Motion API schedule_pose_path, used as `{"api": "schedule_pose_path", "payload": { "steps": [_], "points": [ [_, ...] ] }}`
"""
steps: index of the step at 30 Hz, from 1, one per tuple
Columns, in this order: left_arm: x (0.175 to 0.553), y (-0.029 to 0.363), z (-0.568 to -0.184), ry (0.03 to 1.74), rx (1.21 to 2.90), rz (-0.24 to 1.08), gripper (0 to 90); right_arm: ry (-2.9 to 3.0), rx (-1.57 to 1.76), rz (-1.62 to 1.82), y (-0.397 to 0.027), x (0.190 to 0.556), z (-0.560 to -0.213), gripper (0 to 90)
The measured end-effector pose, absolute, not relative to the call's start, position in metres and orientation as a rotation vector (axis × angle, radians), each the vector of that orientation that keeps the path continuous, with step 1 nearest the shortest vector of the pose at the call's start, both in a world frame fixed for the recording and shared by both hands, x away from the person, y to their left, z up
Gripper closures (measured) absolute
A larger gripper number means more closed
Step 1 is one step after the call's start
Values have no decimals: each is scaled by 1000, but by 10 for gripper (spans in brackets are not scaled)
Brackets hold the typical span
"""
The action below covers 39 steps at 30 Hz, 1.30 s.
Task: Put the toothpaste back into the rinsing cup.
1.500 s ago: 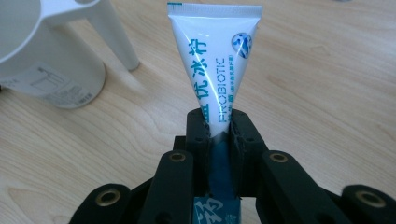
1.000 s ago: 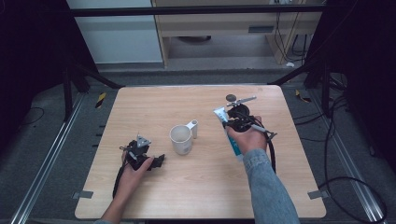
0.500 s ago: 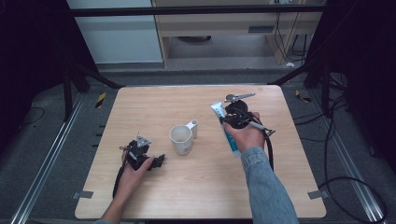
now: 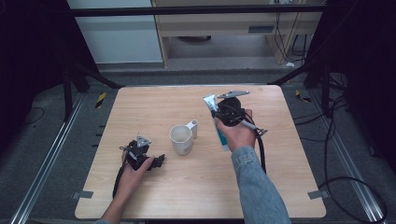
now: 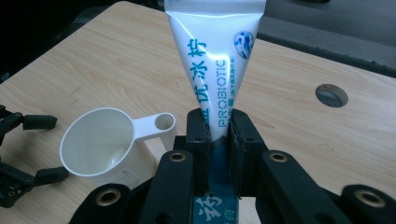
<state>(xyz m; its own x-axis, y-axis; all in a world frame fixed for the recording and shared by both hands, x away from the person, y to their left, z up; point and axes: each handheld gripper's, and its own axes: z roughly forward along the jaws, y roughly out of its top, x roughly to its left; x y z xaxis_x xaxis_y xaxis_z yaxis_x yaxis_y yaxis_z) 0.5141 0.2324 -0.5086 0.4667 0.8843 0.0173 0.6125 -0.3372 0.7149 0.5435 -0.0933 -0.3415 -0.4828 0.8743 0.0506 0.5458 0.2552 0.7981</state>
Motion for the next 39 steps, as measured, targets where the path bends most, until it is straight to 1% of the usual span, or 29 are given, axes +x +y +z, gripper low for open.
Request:
{"api": "schedule_pose_path", "payload": {
  "steps": [39],
  "points": [
    [515, 232, -509, 1240, 2068, 543, 0, 1951, 1173, 1298, -64, 550, -315, 799]
  ]
}}
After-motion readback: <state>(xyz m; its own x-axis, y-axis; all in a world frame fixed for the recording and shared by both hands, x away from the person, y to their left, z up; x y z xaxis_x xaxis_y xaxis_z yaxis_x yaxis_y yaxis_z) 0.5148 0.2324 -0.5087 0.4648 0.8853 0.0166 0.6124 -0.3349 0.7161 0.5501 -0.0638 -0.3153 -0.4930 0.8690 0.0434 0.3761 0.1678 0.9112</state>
